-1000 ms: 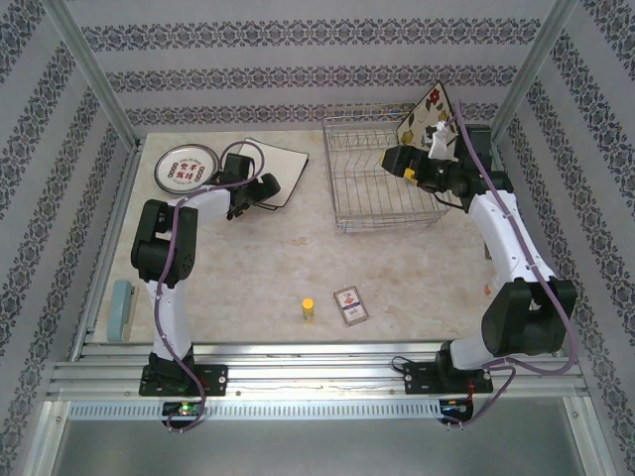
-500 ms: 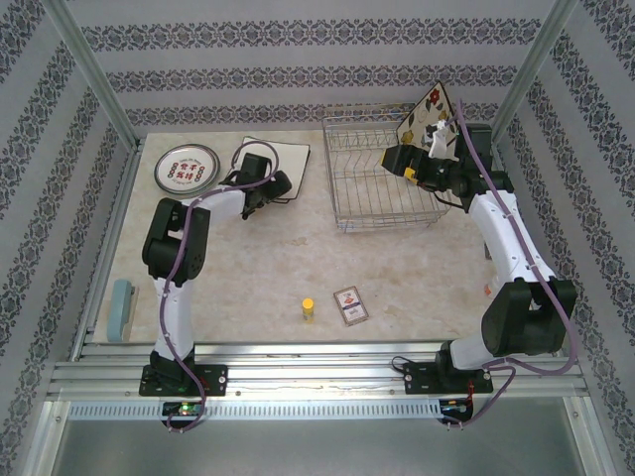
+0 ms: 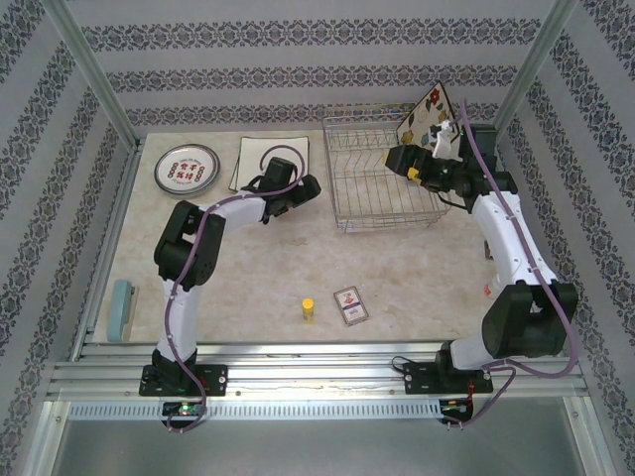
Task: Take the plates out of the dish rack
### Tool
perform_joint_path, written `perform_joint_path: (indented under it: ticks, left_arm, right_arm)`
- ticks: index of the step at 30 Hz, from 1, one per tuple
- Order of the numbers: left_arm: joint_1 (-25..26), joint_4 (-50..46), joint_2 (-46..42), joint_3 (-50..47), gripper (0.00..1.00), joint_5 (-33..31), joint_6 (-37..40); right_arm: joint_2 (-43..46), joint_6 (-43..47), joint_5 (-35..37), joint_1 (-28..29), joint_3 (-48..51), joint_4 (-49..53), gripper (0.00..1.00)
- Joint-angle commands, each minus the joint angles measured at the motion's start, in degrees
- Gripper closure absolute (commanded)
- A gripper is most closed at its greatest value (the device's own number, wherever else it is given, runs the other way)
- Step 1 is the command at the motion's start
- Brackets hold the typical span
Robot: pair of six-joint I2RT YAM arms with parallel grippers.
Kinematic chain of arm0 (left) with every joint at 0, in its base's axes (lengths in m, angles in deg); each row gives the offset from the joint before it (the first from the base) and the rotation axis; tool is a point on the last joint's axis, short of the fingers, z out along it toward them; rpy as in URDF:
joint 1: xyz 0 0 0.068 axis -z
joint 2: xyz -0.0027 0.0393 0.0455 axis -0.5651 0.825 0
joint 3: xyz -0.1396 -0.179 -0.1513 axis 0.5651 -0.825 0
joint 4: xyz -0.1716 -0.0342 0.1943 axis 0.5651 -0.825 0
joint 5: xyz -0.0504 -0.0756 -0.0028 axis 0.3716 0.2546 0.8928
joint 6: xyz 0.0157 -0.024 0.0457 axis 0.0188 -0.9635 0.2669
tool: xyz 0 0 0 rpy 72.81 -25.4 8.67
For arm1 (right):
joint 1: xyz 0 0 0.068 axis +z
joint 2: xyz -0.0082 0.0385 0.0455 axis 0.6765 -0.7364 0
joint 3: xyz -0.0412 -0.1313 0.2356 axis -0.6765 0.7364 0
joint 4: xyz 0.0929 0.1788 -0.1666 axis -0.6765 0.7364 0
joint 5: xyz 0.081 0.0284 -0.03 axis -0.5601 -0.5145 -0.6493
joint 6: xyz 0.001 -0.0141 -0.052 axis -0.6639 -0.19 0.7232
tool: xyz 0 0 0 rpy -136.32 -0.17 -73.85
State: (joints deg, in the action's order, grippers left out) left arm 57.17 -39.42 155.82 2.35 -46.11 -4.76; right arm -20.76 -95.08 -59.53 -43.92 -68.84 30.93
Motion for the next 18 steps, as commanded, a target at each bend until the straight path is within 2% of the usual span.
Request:
perform_joint_path:
  ticks: [1,5,10,13,18]
  left_arm:
    - [-0.6,-6.5,-10.0,-0.5,0.00,-4.1,9.2]
    - [-2.0,-19.5,-18.8,1.3,0.01,-7.0,20.8]
    - [-7.8,-35.6,-26.7,3.2,0.01,-6.7,33.5]
    - [-12.7,-42.8,-29.2,3.8,0.01,-5.6,38.1]
    - [-19.0,-44.4,-31.9,2.0,0.01,-2.6,41.0]
  right_arm:
    - [1.3,4.1,7.8,-1.6,-4.7,5.2,0.02]
    - [-3.5,9.4,21.9,-1.8,-14.9,13.6,0.02]
    - [-14.7,15.5,37.7,-2.0,-28.9,20.6,0.02]
    - [-22.5,18.2,43.0,-2.1,-37.5,23.0,0.02]
    - [-36.7,21.8,46.0,-3.0,-55.7,28.7,0.02]
